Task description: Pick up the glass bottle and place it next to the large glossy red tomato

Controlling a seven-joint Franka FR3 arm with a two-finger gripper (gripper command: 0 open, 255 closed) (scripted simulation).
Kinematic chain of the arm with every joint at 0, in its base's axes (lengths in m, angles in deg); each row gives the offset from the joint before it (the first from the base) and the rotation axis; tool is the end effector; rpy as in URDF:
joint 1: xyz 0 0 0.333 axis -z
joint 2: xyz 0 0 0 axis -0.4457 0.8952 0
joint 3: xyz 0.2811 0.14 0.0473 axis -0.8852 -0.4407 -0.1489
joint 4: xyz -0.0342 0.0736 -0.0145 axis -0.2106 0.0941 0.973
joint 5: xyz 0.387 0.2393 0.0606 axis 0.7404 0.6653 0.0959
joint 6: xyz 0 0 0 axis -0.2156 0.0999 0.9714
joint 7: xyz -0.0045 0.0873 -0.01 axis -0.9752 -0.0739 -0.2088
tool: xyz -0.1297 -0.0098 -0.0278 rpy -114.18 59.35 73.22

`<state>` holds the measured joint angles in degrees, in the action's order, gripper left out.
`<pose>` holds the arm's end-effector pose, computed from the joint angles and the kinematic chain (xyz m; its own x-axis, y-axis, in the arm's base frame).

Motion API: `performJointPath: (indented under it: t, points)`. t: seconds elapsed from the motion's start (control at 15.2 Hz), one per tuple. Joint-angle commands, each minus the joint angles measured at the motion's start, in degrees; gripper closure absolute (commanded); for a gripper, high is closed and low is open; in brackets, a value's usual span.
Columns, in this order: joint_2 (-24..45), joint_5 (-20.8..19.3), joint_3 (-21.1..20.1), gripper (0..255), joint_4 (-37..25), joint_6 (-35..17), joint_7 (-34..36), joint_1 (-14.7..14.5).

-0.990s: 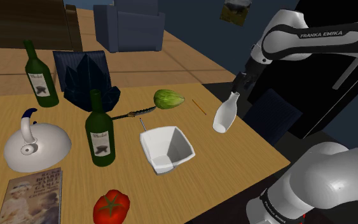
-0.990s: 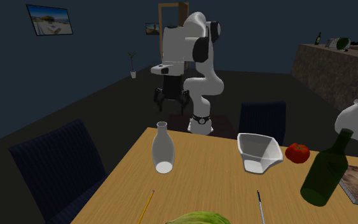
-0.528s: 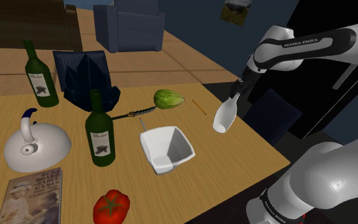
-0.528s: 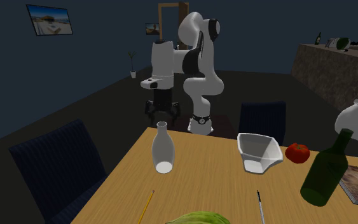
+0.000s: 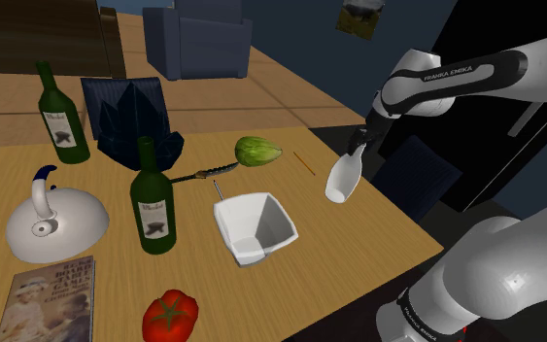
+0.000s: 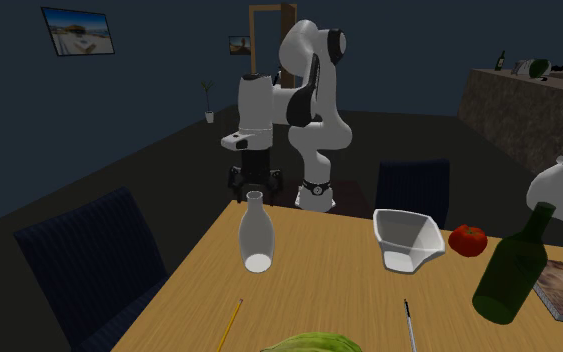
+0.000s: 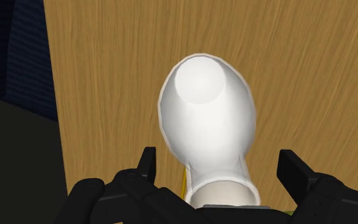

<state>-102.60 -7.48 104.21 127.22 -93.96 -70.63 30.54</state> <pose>0.4414 -0.2365 0.3598 0.9806 -0.1228 0.1531 -0.1254 -0.9921 0.0074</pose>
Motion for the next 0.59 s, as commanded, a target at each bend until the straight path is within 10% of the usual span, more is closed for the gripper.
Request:
performJointPath:
  t: [0.0, 0.2, 0.26, 0.53]
  points:
    - [0.05, 0.02, 0.01, 0, 0.00, -0.06, -0.01, -0.01]
    - [0.05, 0.02, 0.01, 0, 0.00, -0.05, -0.01, -0.01]
    - [0.05, 0.02, 0.01, 255, 0.00, -0.05, -0.01, -0.01]
    - [0.00, -0.01, 0.01, 255, 0.04, -0.05, -0.01, 0.01]
